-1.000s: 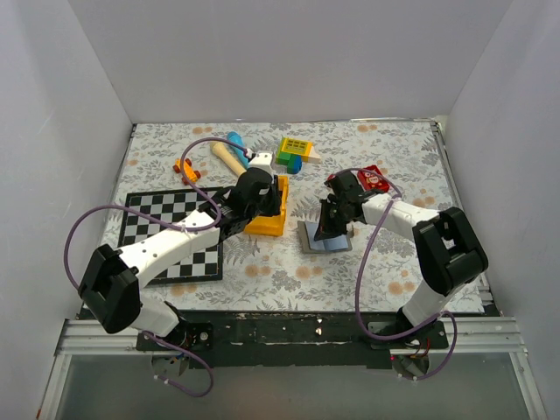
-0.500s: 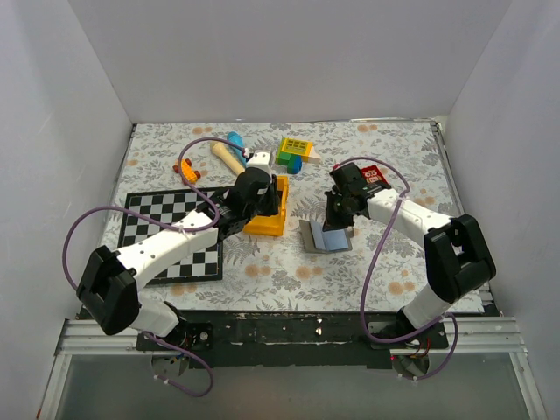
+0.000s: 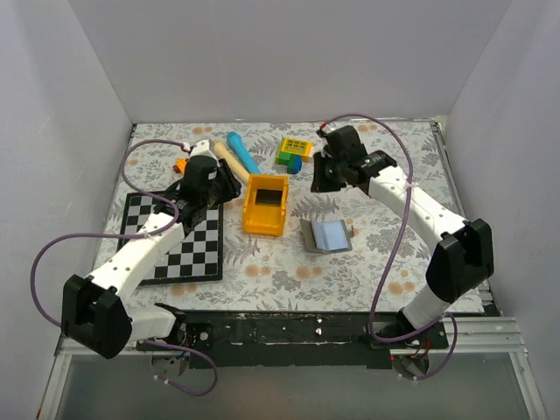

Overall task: Put the credit cards into the card holder
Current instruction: Pick up the credit card from the storage box.

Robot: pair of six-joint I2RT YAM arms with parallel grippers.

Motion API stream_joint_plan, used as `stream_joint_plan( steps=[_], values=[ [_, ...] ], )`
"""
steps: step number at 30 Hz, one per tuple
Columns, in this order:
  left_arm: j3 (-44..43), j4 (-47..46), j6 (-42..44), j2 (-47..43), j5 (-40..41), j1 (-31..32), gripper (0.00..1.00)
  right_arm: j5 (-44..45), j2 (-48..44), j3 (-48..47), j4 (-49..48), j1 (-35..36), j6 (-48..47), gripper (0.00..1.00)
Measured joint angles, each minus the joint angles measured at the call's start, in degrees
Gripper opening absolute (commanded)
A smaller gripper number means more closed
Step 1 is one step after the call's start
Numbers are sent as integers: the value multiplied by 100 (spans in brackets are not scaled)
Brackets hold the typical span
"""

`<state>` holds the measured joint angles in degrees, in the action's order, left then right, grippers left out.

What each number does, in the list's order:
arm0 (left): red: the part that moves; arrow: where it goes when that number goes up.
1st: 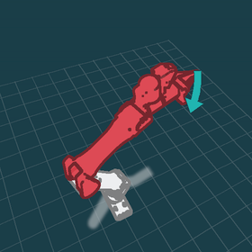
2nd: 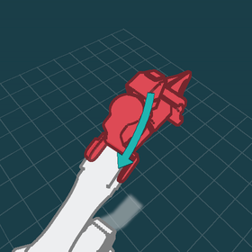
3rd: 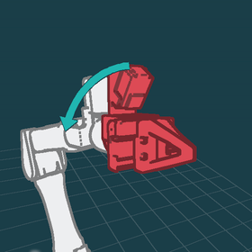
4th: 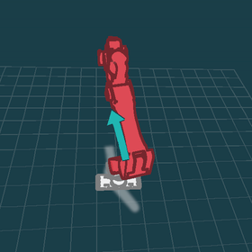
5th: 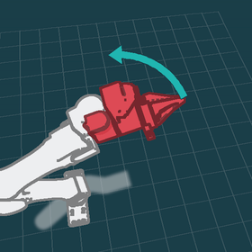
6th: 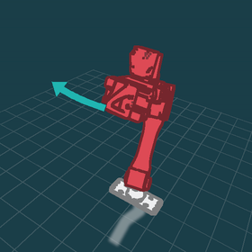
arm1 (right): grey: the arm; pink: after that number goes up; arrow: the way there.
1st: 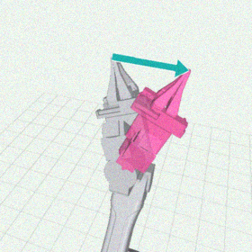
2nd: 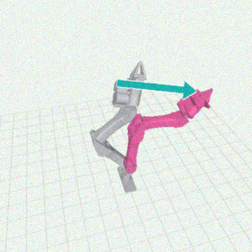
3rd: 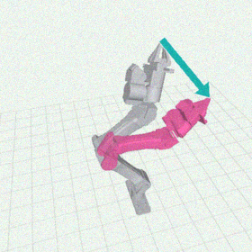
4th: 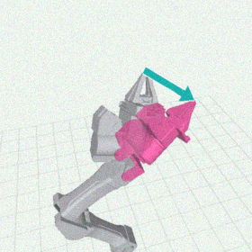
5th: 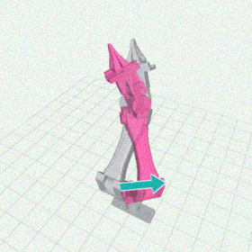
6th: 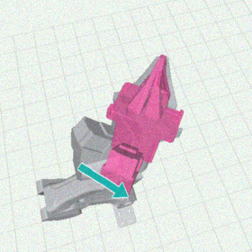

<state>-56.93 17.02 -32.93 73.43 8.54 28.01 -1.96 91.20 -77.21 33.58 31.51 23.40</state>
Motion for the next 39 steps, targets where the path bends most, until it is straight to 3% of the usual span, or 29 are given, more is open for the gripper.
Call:
stream_joint_plan(
  steps=[4,10,14,17,22,39],
  values=[
    [70,127,-133,-363,-214,-544,50,13,476,-1342,85,380,-660,50],
    [146,271,-343,-748,-872,-1572,58,-525,1871,-2892,251,933,-2033,66],
    [212,356,-411,-778,-1318,-2247,66,-470,2728,-3364,461,1272,-2959,72],
    [214,452,-411,-778,-1523,-2315,77,-199,3134,-3447,535,1517,-3528,78],
    [214,533,-376,-778,-1777,-2315,84,160,3519,-3458,531,1764,-4275,87],
    [66,610,-186,-754,-2092,-2339,84,533,4214,-4000,358,1471,-5021,88]
  ],
)
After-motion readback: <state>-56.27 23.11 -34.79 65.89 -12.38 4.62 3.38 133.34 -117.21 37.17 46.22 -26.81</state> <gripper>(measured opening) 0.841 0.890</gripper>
